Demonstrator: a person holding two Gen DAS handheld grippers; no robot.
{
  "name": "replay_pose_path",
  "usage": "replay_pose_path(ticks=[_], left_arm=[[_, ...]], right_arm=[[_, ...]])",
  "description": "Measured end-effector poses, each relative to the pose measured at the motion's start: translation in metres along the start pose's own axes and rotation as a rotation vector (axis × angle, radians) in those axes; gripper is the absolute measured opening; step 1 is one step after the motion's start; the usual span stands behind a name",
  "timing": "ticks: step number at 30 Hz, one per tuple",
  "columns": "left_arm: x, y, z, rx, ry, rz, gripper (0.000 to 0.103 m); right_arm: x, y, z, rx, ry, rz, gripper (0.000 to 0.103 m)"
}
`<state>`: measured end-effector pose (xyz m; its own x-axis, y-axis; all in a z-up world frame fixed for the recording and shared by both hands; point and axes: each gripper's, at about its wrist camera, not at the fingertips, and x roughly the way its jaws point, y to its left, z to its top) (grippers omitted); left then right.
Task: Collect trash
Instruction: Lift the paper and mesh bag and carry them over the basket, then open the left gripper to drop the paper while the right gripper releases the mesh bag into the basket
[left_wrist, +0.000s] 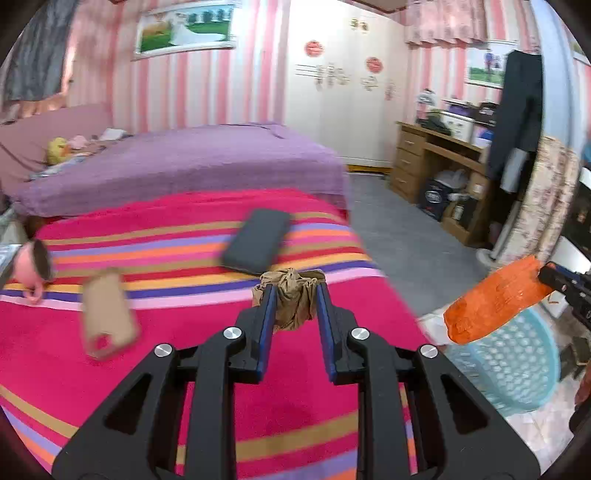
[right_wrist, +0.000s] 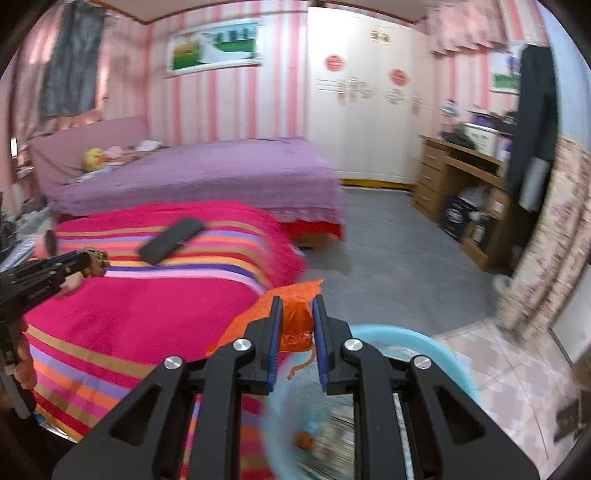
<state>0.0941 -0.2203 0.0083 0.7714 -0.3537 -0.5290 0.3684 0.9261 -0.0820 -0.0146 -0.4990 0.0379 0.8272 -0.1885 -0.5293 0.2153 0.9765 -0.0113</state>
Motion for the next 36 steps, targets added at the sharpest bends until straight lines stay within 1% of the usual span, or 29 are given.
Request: replay_pose_path(ticks=[1,3,6,10,13,16,17,19,20,21,22,23,25,27,29,34,36], left_arm=[[0.004,-0.021,-0.003,0.007,0.009,-0.03,0.021],[0.009,-0.05,-0.009,0.02,0.023,-0.068,0.021],[0.019,-0.095,-0.02,0.043,0.051,-0.123,0.021],[0.032,-0.146,-0.032,0.091,0.078,-0.172,0.021],[0.04,-0.187,-0.04,0.138,0.084,-0.21,0.021],[0.049,-0.215,-0.042,0.171,0.09,-0.23,0.022],[0.052,-0.224,-0.043,0.182,0.091,-0.233,0.023],[0.057,-0.238,-0.043,0.199,0.095,-0.243,0.032],[0.059,-0.244,-0.043,0.209,0.097,-0.248,0.035],[0.061,-0.248,-0.043,0.22,0.096,-0.241,0.048],[0.061,-0.249,-0.043,0.224,0.093,-0.234,0.065],[0.061,-0.248,-0.042,0.224,0.085,-0.224,0.076],[0.058,-0.241,-0.042,0.219,0.065,-0.213,0.081],[0.057,-0.232,-0.04,0.217,0.065,-0.204,0.083],[0.054,-0.218,-0.038,0.205,0.064,-0.185,0.088],[0.044,-0.184,-0.034,0.171,0.047,-0.129,0.093],[0.04,-0.175,-0.032,0.164,0.043,-0.119,0.094]], right_arm=[[-0.005,-0.017,-0.006,0.013,0.003,-0.025,0.017],[-0.01,-0.043,-0.015,0.037,0.011,-0.055,0.017],[-0.016,-0.076,-0.029,0.065,0.023,-0.092,0.017],[-0.017,-0.112,-0.046,0.097,0.039,-0.123,0.017],[-0.016,-0.124,-0.055,0.115,0.046,-0.136,0.017],[-0.016,-0.139,-0.065,0.146,0.043,-0.147,0.017],[-0.016,-0.141,-0.067,0.153,0.042,-0.148,0.017],[-0.013,-0.147,-0.073,0.165,0.044,-0.152,0.017],[-0.013,-0.148,-0.074,0.168,0.045,-0.152,0.017],[-0.012,-0.149,-0.075,0.171,0.048,-0.152,0.017],[-0.011,-0.15,-0.075,0.171,0.05,-0.153,0.017],[-0.01,-0.149,-0.076,0.17,0.051,-0.154,0.017],[-0.01,-0.15,-0.078,0.171,0.048,-0.154,0.017],[-0.008,-0.149,-0.079,0.176,0.048,-0.154,0.017],[-0.005,-0.149,-0.08,0.178,0.051,-0.151,0.017],[0.004,-0.139,-0.078,0.174,0.05,-0.138,0.017],[0.009,-0.134,-0.075,0.166,0.052,-0.137,0.018]])
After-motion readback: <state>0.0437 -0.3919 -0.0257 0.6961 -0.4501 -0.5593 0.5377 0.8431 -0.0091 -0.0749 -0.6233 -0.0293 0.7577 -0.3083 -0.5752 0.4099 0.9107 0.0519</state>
